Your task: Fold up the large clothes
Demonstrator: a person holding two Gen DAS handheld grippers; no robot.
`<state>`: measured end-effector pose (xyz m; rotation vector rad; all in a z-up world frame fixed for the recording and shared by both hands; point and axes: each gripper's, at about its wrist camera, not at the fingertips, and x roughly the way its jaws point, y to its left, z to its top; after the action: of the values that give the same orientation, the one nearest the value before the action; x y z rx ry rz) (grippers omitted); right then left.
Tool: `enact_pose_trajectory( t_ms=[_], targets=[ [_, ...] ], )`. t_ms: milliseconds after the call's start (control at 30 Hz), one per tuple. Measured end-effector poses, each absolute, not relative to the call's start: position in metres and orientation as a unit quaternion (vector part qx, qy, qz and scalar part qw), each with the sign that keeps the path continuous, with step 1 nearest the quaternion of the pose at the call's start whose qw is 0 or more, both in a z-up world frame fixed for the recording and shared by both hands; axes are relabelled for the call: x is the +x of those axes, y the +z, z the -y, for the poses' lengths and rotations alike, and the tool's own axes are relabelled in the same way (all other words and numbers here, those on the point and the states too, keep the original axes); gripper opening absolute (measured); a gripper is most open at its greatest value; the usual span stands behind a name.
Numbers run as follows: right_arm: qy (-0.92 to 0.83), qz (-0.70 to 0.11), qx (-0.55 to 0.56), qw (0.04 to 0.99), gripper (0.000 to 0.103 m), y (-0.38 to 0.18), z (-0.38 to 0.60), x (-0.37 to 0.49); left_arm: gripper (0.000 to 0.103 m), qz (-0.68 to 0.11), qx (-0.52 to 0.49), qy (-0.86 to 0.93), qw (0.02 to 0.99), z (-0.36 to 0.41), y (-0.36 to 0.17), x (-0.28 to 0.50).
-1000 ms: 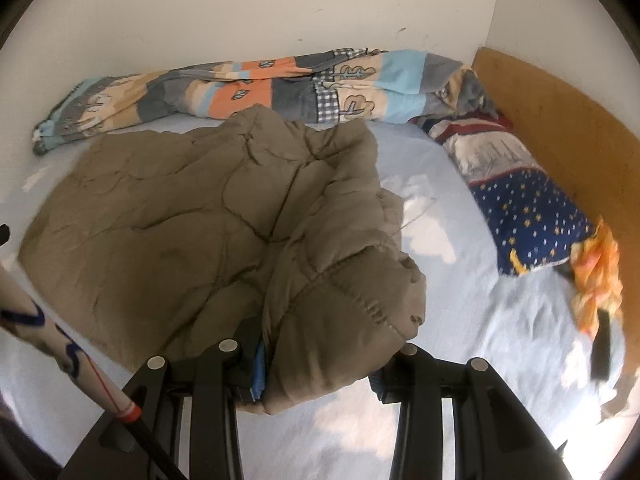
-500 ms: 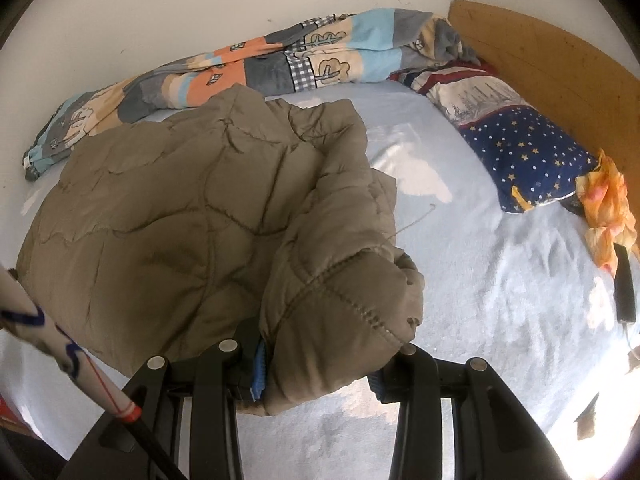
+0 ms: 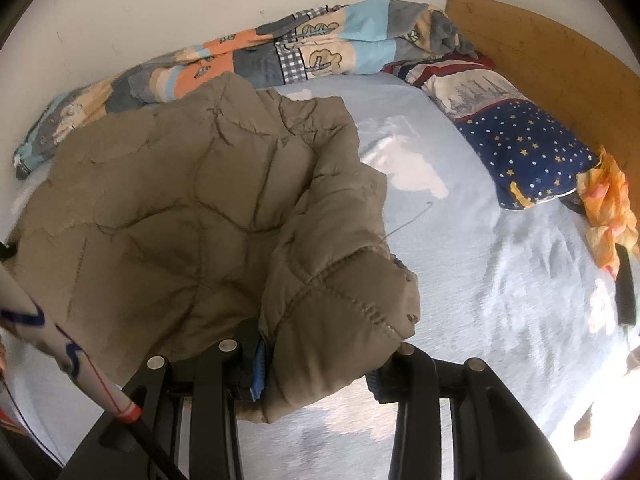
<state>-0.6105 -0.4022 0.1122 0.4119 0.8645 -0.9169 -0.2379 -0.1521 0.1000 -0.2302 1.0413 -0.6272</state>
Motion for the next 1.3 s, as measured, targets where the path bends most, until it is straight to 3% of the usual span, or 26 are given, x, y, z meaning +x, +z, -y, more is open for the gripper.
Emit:
enact_pose_trajectory(
  t_ms=[267,367,467,600,700,833,1067,1200,1300],
  targets=[
    [-0.471,-0.402,0.200,0.760,0.039,0.113,0.423,-0.638,0.045,-0.440,-0.008,-0.316,0.841,0.137,0.124,-0.332],
    [-0.472,-0.403,0.211,0.755,0.040,0.109,0.425,-0.648,0.045,-0.443,-0.007,-0.313,0.840,0.130,0.117,-0.335],
    [-0.458,-0.382,0.278,0.753,0.044,0.100,0.435,-0.664,0.050,-0.453,-0.015,-0.310,0.836,0.132,0.112,-0.327],
    [-0.439,-0.339,0.374,0.744,0.060,0.095,0.446,-0.690,0.055,-0.476,-0.029,-0.308,0.823,0.123,0.115,-0.323],
    [-0.414,-0.289,0.460,0.730,0.066,0.093,0.454,-0.719,0.059,-0.502,-0.051,-0.308,0.806,0.108,0.117,-0.317],
    [-0.403,-0.232,0.531,0.708,0.067,0.097,0.461,-0.753,0.062,-0.505,-0.077,-0.285,0.811,0.085,0.127,-0.309],
    [-0.452,-0.166,0.503,0.718,0.067,0.131,0.460,-0.785,0.065,-0.439,-0.043,-0.287,0.850,0.090,0.164,-0.312],
    [-0.411,-0.211,0.400,0.791,0.056,0.159,0.441,-0.720,0.067,-0.419,0.036,-0.355,0.835,0.143,0.172,-0.339],
    [-0.372,-0.248,0.348,0.824,0.053,0.162,0.425,-0.667,0.069,-0.408,0.096,-0.389,0.820,0.182,0.167,-0.356]
  ],
)
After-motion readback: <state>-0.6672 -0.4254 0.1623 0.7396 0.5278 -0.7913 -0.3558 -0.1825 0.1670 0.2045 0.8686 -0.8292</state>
